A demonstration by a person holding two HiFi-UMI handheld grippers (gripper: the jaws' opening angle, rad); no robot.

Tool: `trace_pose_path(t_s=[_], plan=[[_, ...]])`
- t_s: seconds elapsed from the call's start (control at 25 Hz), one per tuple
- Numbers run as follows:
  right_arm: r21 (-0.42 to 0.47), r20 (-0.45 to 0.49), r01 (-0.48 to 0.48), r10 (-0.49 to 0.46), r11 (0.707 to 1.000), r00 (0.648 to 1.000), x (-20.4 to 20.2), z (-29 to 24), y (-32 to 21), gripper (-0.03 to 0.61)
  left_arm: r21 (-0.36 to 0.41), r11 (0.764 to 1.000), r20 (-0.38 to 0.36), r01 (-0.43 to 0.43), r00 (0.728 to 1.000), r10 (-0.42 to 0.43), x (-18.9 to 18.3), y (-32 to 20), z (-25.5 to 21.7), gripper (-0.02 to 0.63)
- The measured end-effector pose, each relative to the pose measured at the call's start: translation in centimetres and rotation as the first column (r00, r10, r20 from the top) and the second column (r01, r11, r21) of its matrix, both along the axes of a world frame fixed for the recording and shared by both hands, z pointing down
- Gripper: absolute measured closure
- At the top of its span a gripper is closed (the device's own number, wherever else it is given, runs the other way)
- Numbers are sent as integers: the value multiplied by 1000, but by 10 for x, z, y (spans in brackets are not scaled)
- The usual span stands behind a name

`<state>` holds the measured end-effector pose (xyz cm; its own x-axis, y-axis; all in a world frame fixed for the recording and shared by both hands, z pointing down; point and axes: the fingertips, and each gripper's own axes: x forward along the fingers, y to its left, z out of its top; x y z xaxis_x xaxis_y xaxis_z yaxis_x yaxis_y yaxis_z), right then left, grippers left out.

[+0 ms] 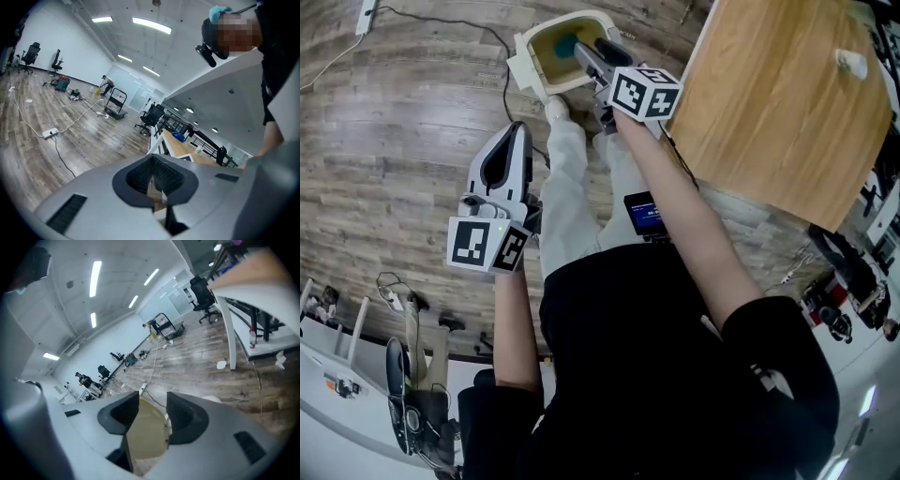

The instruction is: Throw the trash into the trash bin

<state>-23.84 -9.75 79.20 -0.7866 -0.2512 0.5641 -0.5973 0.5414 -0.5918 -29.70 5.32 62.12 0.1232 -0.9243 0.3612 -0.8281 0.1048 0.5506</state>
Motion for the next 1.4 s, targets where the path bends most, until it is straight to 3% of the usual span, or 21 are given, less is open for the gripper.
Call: trace_pose_path(t_s=[0.16,0.28,0.44,0.6,0.84,1.0,1.12,1.24,1.4], plan=[[160,121,85,-105,983,987,-5,-86,0,488,52,998,35,-41,999,39,-5,-23,-28,615],[313,195,138,-206,940,959,2,-160,8,524,85,994,69,-75,995,69,-1,-38,-55,615],[506,252,130,-290,852,923,17,-253,3,580,160,976,114,-151,985,133,8,-67,-86,615],[651,172,157,-346,743,922,42,-326,19,580,222,947,136,-232,969,206,34,-77,-130,615],[774,154,83,-313,627,937,77,-408,28,580,335,862,242,-381,919,312,80,-92,-206,615],[800,184,31,-295,599,938,87,-439,33,580,385,811,276,-440,894,354,101,-90,-234,615],[821,163,34,-291,570,943,94,-448,35,580,378,781,343,-498,858,382,117,-86,-247,615],[830,141,46,-288,557,947,99,-453,36,580,343,767,422,-542,819,390,124,-85,-260,615],[824,146,39,-279,565,949,100,-454,40,580,355,768,401,-533,829,389,120,-81,-269,615]])
